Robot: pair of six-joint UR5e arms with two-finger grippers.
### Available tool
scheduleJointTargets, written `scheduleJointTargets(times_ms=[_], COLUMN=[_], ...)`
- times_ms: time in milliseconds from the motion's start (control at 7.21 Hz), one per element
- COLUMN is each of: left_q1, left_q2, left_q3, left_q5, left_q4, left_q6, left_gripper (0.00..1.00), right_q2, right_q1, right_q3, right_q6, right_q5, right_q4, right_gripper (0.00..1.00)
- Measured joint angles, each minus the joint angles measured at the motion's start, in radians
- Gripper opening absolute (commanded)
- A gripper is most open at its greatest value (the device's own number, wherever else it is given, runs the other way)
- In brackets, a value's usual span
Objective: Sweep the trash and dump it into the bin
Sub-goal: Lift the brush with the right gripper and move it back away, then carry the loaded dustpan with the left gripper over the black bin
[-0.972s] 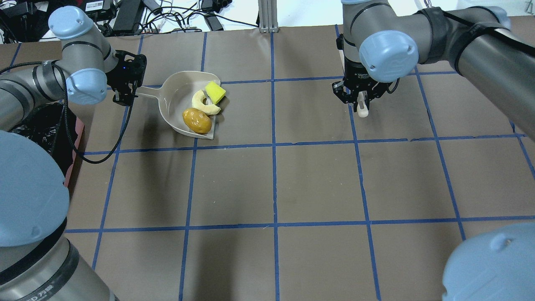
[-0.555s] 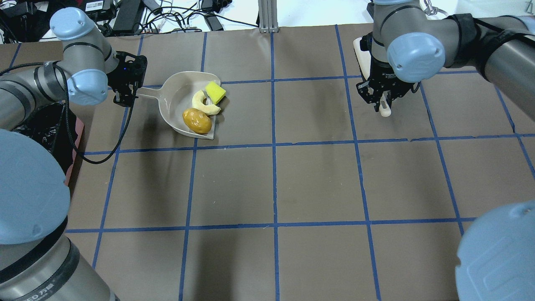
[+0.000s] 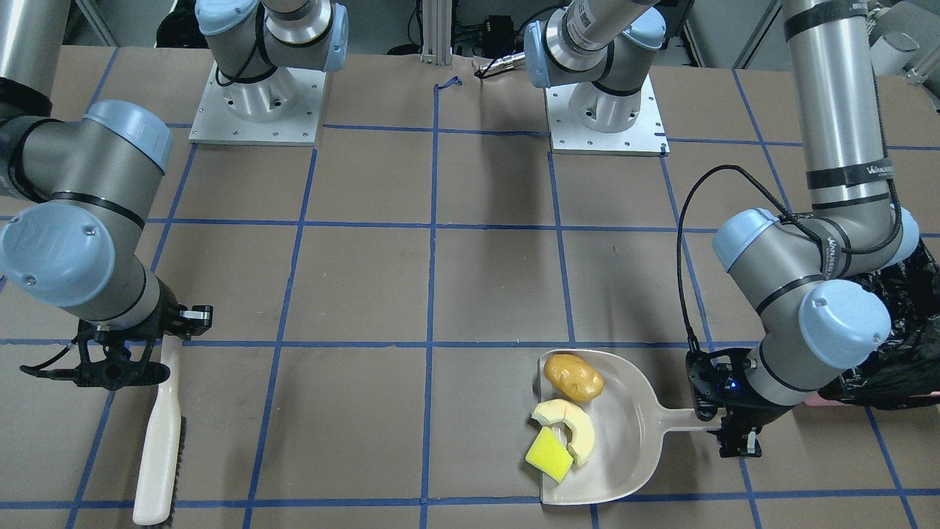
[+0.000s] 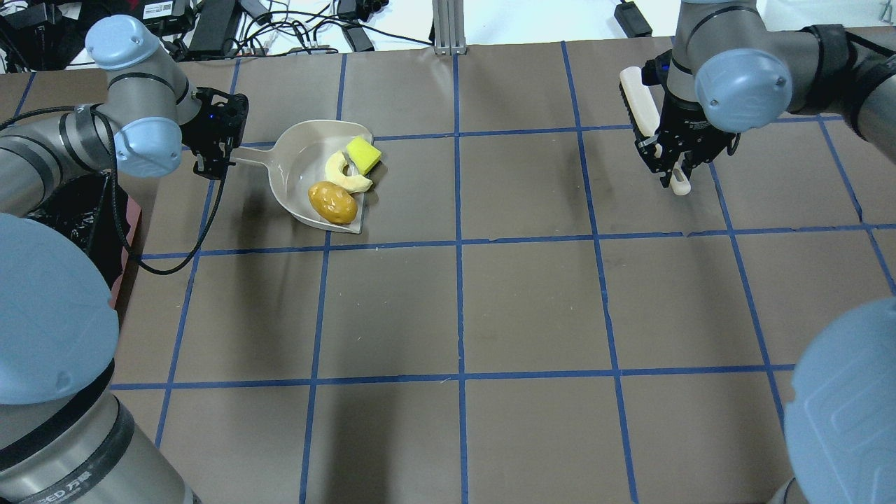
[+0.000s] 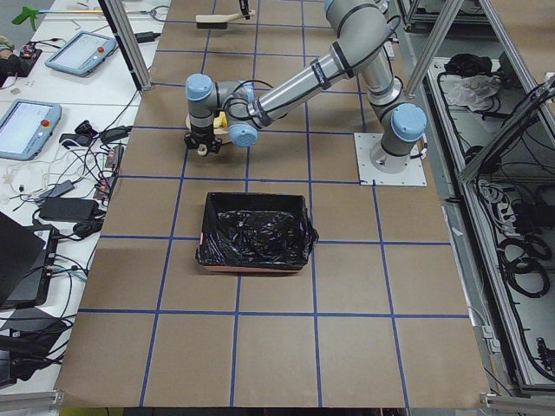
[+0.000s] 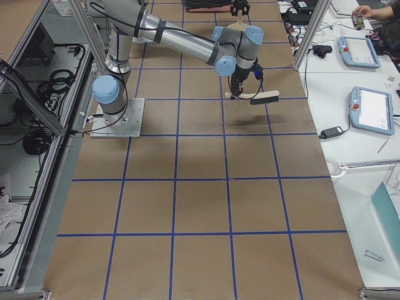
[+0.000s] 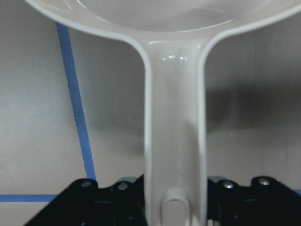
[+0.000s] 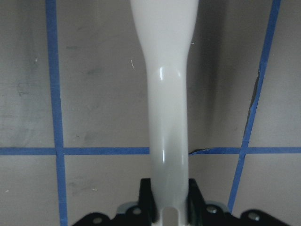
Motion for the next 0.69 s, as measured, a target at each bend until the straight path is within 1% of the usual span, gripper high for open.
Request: scheduleJointTargets(times_ms=[416,694], left_q1=[0.003,0.014], left_q2=[0.001,0.001], left_q3=[0.0,-0.005], left_q5=[-0.023,-0.059], left_q4=[0.001,0.001], left_q6=[-0.002,0.0], left_gripper=[0.0,0.0], right_q2=[0.001,0.003], right_q1=[-0.062,-0.072], right_q3=[0.039,0.056], right_q6=[-0.057,-0.073], right_q5=[0.003,0.003], right_q4=[-0.046,-0.074], right_gripper=[0.0,0.0])
